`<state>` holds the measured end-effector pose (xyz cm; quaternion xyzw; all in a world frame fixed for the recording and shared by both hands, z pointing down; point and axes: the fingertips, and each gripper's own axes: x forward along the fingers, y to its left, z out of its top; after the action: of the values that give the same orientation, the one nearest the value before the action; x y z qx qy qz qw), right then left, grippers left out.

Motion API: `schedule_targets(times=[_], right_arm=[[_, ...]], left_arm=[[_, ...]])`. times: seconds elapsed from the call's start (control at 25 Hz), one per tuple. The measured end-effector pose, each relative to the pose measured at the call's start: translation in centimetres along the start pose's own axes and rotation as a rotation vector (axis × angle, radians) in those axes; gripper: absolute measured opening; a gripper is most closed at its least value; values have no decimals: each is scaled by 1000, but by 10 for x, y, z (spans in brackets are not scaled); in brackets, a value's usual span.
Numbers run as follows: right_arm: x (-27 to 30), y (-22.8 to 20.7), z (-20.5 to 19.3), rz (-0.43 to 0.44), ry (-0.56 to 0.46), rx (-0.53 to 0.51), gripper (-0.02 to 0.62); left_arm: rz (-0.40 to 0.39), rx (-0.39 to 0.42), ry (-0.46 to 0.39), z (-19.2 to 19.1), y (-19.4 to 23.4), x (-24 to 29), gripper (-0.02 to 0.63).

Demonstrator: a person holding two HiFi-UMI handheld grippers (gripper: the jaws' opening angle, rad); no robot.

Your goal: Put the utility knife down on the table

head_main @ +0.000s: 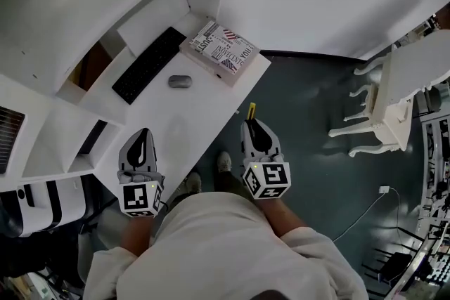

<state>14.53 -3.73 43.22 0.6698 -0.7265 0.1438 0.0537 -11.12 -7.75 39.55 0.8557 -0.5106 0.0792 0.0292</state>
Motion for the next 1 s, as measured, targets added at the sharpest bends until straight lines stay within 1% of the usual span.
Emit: schedule_targets(times=[0.28, 0.48, 0.8, 1.0], right_arm=[[66, -12, -61, 43, 166, 100, 69], [103, -15, -106, 59, 279, 165, 69], [142, -26, -175, 35, 457, 286, 69], [163, -33, -210, 17, 550, 317, 68]], left_arm=[[45, -3, 57, -11, 6, 19, 0], [66, 3, 94, -22, 13, 30, 0], [88, -5, 142, -32, 23, 48, 0], [105, -15, 172, -41, 30, 58, 2]])
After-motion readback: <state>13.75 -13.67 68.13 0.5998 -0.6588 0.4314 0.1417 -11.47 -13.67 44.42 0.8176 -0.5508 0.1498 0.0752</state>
